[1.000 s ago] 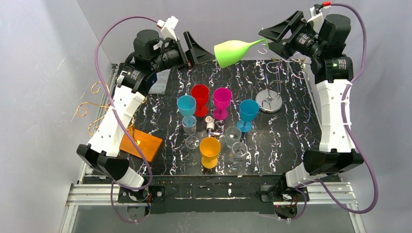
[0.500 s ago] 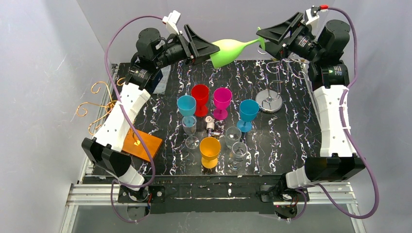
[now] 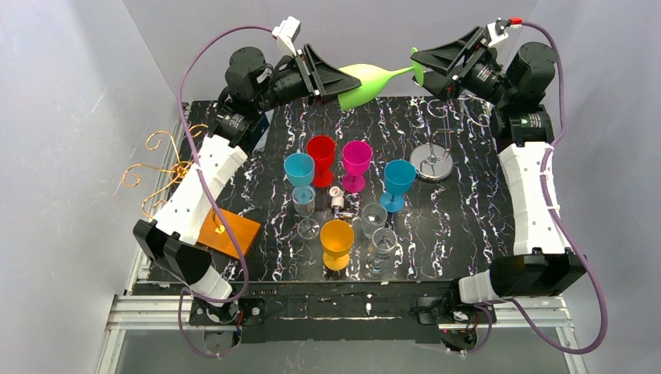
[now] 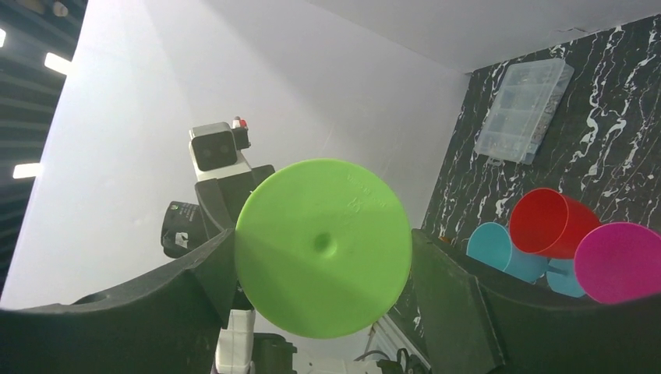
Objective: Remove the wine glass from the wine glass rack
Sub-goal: Place the wine glass at the center of the board.
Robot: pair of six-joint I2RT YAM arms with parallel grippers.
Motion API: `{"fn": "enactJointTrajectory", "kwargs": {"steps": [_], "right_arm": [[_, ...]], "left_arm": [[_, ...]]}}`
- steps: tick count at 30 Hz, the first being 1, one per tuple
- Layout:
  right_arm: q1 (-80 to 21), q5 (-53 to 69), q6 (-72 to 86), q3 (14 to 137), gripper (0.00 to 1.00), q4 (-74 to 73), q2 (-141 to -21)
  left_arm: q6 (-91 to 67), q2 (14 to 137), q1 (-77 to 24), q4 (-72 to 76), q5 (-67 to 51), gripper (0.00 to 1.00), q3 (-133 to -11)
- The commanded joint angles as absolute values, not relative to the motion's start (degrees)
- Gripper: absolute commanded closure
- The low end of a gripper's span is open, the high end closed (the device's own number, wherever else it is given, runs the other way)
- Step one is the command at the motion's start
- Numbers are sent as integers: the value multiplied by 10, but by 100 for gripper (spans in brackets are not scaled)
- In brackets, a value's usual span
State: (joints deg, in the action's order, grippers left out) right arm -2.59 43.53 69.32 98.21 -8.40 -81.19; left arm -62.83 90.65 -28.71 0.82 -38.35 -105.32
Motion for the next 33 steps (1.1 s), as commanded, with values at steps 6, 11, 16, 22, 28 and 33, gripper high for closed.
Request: {"fn": "enactJointTrajectory", "kwargs": {"steps": [6, 11, 16, 22, 28, 33], "right_arm": [[-23, 420, 640, 982, 21, -99, -765], [-23, 362, 519, 1038, 2, -252, -760], [-22, 262, 407, 1103, 2, -404, -758], [-23, 211, 344, 1112, 2, -470, -753], [-23, 198, 324, 1109, 1, -484, -752], [-32, 197, 320, 1108, 2, -483, -759]], "left_arm": [[-617, 888, -309, -4, -382, 100, -1089], [-524, 869, -321, -142, -368, 100, -1129], [-436, 835, -330, -275, -348, 100, -1146], [-308, 804, -363, -477, -292, 100, -1199], [-229, 765, -406, -676, -177, 100, -1234], [-210, 719, -427, -779, -117, 100, -1217]]}}
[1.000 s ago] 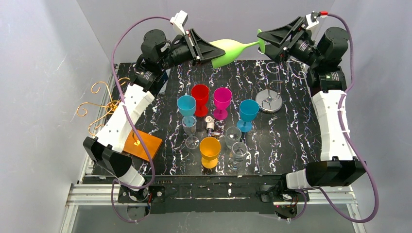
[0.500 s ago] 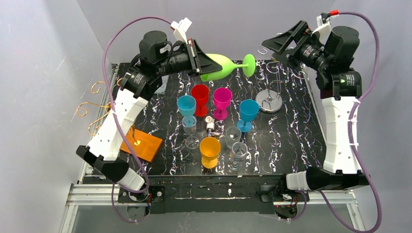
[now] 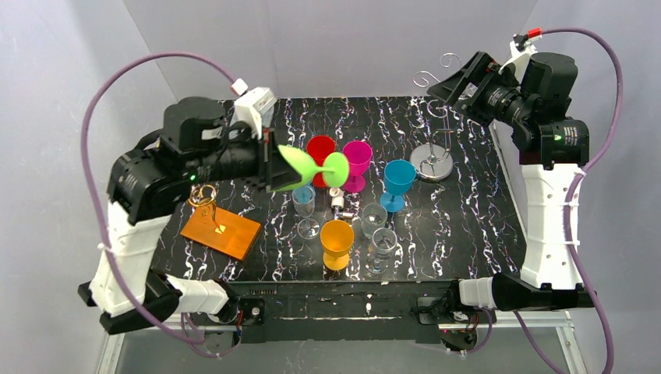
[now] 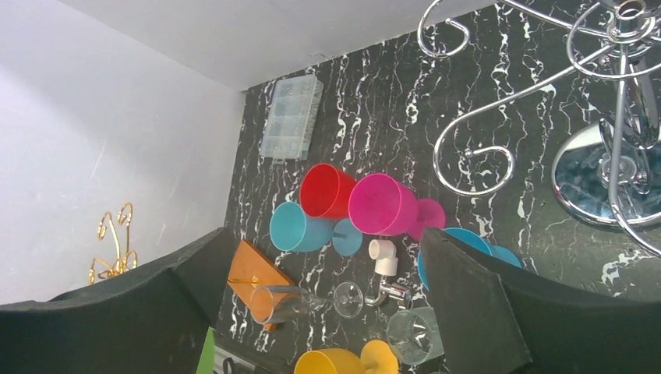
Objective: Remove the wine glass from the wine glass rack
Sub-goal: Place the wine glass at the center of the board.
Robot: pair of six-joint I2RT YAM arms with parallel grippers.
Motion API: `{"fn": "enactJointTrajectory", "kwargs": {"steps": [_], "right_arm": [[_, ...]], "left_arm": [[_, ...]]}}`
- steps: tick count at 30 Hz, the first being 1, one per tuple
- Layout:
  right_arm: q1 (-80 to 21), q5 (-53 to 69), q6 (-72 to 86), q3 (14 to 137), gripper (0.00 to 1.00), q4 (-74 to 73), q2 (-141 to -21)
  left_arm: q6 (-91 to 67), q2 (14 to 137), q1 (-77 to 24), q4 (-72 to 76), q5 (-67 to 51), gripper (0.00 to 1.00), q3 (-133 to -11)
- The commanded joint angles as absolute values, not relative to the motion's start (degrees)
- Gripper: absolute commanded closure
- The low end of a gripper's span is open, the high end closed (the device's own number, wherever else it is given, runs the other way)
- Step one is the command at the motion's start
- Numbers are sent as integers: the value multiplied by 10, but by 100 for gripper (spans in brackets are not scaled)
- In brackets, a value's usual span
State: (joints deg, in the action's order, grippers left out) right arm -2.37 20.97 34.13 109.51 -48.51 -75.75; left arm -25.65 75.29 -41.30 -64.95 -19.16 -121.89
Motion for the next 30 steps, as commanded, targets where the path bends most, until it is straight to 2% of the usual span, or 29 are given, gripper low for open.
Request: {"fn": "enactJointTrajectory", "kwargs": {"steps": [1, 13, 30], "right_arm": [[-38, 193, 320, 1108, 2, -484, -762], [-118, 124, 316, 1115, 2, -480, -789], [-127, 102, 306, 1092, 1, -480, -784]], "left_arm": [[-210, 712, -433, -795, -102, 100, -1212], [-206, 671, -479, -883, 14, 100, -1093], [-252, 695, -561, -739, 22, 100, -818]]}}
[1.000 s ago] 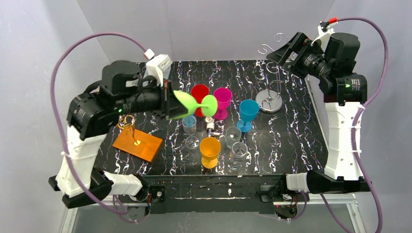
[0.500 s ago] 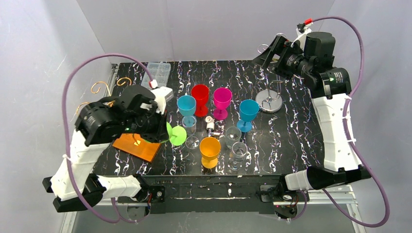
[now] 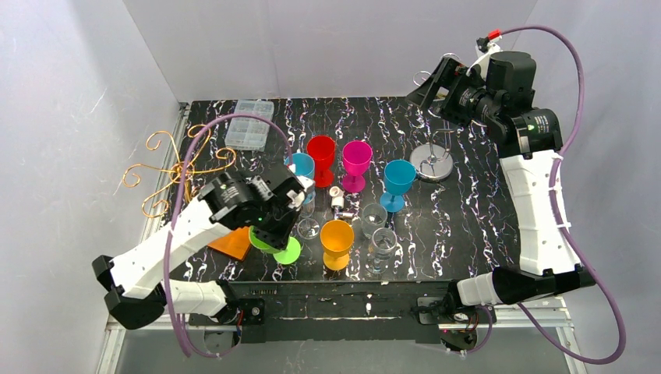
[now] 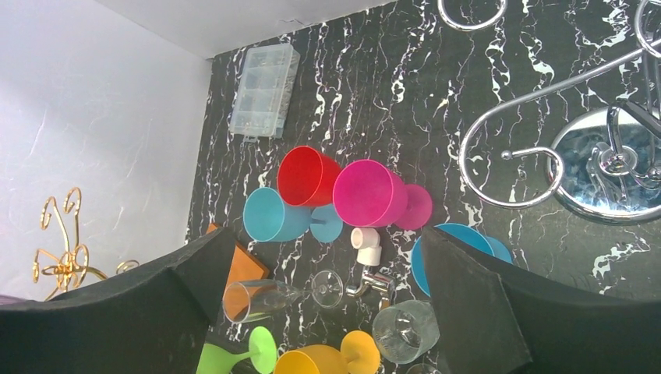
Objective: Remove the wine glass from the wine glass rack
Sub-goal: Place the wine glass at the center of the board.
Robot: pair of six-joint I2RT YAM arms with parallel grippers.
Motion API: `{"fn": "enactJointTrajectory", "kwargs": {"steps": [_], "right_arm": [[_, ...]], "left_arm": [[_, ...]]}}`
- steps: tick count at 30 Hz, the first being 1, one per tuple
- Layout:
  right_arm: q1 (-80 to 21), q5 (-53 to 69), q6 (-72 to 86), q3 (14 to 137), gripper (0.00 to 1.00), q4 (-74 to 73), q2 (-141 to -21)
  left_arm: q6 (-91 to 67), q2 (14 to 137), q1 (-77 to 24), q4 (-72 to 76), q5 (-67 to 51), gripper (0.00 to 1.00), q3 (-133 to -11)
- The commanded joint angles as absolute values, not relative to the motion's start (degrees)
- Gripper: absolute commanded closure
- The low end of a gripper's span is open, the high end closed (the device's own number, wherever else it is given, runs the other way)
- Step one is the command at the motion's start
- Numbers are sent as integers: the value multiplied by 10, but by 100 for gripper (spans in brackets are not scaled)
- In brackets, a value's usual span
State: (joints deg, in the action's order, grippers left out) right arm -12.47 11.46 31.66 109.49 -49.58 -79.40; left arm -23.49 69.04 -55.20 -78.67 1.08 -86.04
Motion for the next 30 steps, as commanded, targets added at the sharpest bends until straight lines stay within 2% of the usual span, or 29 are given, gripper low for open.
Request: {"fn": "enactJointTrajectory", "kwargs": {"steps": [1, 13, 21, 28, 30], "right_arm": [[-127, 102, 305, 1090, 2, -479, -783], [-127, 97, 299, 1067, 2, -477, -768], [-127, 91, 296, 1061, 2, -478, -765], [-127, 90, 296, 1057, 2, -477, -760], [-127, 89, 296, 1058, 2, -478, -760]], "left_arm": [[-255, 699, -562, -728, 24, 100, -802], [-269, 744, -566, -636, 50, 100, -709], [-272, 756, -566, -620, 53, 100, -687], [-270, 756, -566, -618, 53, 87, -681], [-268, 754, -566, -620, 54, 79, -684]]}}
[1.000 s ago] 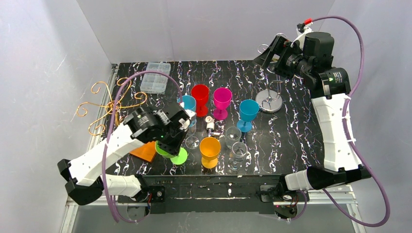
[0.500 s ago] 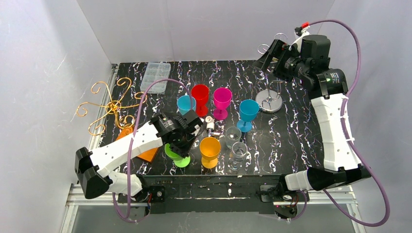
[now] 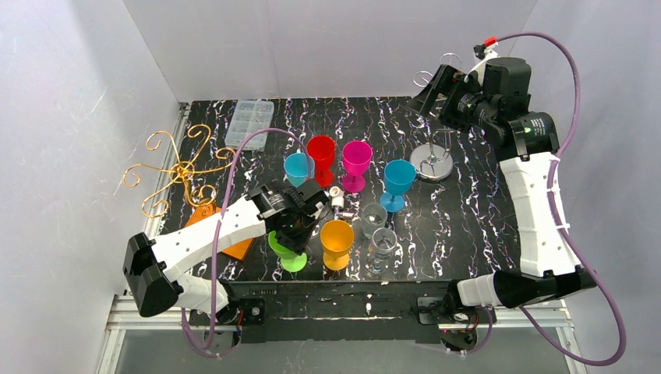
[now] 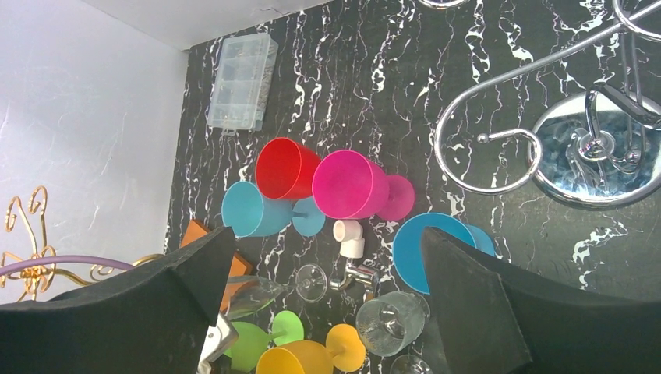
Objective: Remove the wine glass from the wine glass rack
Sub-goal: Place the wine glass at the center of the board, then reset both arms
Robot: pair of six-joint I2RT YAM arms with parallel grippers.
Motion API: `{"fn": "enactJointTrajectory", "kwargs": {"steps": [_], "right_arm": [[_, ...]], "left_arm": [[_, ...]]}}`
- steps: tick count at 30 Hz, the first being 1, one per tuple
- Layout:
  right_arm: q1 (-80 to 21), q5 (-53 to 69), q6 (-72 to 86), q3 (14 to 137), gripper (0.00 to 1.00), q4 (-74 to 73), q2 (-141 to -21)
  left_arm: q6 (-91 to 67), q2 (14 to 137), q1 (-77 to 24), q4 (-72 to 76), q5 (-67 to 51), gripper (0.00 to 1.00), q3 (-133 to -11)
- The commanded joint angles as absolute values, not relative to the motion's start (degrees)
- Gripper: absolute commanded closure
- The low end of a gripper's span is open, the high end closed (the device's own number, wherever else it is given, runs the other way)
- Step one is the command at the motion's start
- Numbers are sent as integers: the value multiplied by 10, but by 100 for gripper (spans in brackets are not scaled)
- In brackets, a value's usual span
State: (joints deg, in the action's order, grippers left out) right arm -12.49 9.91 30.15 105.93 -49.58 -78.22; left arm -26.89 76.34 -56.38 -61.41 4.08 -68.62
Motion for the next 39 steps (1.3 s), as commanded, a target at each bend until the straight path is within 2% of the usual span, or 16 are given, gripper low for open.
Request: {"fn": "enactJointTrajectory", "kwargs": {"steps": [1, 12, 14, 18, 22, 27, 33, 39], "right_arm": [[-127, 90, 296, 1059, 2, -478, -760], [-127, 89, 298, 1072, 2, -483, -758], [-127, 89, 299, 1076, 2, -485, -759], [-127, 90, 301, 1082, 2, -485, -759], [-127, 91, 302, 1091, 2, -486, -761], [-127, 90, 298, 1108, 2, -495, -766], [-127, 89, 297, 1118, 2, -500, -767], [-127, 88, 297, 1115, 2, -501, -764]], "left_arm": [[-267, 753, -567, -623, 55, 76, -688], [-244, 729, -567, -701, 51, 32, -795], [-238, 725, -567, -719, 46, 3, -831], [-232, 728, -567, -753, 45, 2, -927], [-247, 757, -567, -767, 78, 2, -1076], [-299, 791, -567, -747, 195, 2, -1207], [-256, 841, -566, -723, 239, 2, -1280], [-238, 868, -566, -710, 225, 2, -1296]]}}
